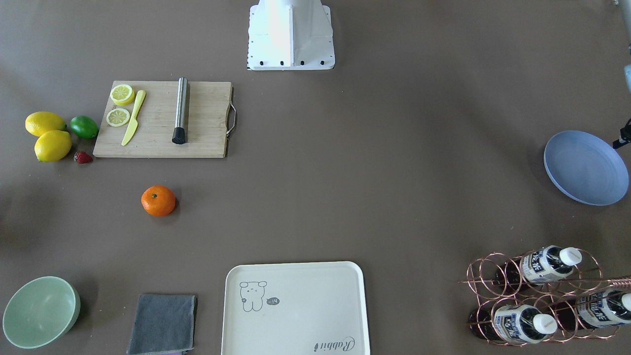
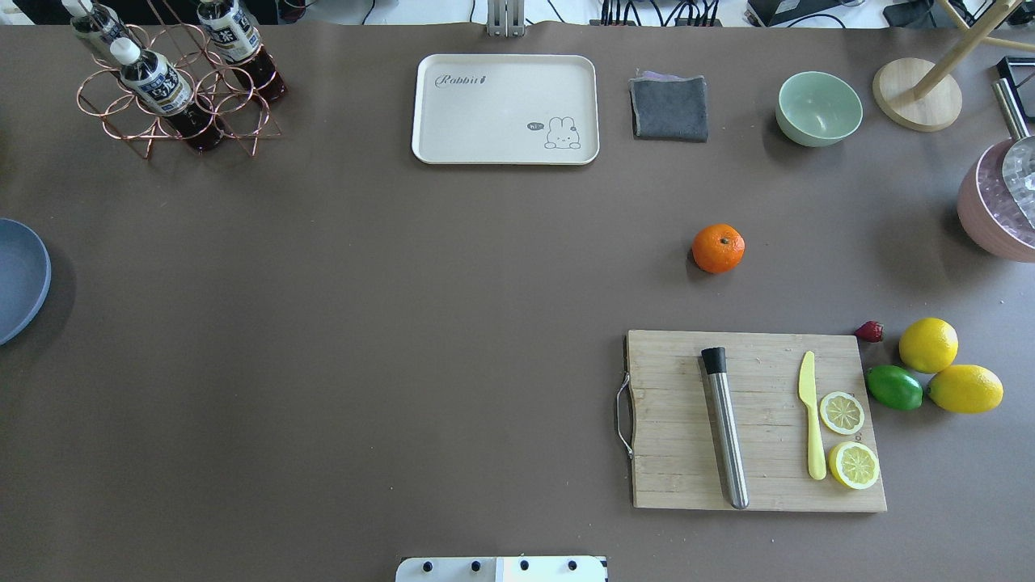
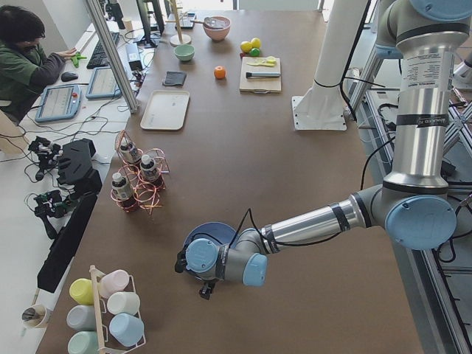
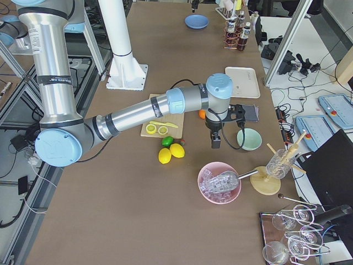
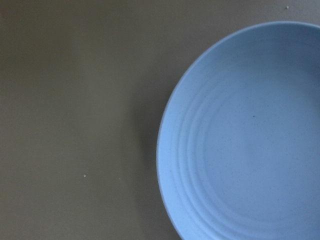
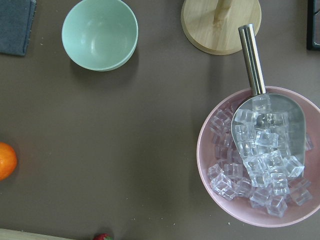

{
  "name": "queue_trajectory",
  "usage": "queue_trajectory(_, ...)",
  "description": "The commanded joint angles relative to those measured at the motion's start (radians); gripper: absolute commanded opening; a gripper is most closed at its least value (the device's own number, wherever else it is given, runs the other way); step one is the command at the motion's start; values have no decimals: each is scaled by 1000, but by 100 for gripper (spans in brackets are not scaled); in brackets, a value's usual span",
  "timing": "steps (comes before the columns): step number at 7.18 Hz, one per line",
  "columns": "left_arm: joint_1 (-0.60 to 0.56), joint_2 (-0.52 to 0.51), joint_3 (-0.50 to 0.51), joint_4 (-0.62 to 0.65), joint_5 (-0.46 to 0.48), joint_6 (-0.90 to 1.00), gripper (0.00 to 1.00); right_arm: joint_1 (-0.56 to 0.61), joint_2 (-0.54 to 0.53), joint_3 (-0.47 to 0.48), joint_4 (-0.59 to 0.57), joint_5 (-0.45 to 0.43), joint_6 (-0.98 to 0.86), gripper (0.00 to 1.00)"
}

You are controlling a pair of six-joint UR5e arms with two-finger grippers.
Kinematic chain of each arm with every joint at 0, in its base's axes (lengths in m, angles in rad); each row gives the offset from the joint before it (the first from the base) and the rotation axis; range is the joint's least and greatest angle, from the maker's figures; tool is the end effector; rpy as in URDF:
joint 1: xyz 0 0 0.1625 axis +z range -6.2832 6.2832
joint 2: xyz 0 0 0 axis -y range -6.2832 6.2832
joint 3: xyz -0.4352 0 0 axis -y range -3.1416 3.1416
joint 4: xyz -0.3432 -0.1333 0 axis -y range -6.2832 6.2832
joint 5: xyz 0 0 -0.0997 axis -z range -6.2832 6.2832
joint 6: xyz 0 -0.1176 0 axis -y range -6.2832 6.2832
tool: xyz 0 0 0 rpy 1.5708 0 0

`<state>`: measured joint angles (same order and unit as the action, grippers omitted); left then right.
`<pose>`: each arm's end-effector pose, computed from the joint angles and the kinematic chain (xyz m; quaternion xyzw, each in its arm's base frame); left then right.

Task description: Pick orange to plate

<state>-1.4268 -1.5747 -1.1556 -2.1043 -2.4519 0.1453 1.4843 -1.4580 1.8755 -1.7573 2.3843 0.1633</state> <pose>0.0188 -0.4261 0.7970 0.0555 0.4256 0.1559 0.8896 0.0063 -0.4806 0.5116 0.0561 -0.4031 -0.0105 0.9134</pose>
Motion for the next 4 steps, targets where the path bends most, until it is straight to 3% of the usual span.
queue_trajectory(1,43,-34,51,-2,2,-9,98,-24,1,30,13,0,59,100)
queue_trajectory(3,68,-39,66,0,4,-16,98,-32,1,30,16,-3,64,100)
queue_trajectory(4,68,-39,66,1,4,-24,85,-32,1,31,24,-4,64,100)
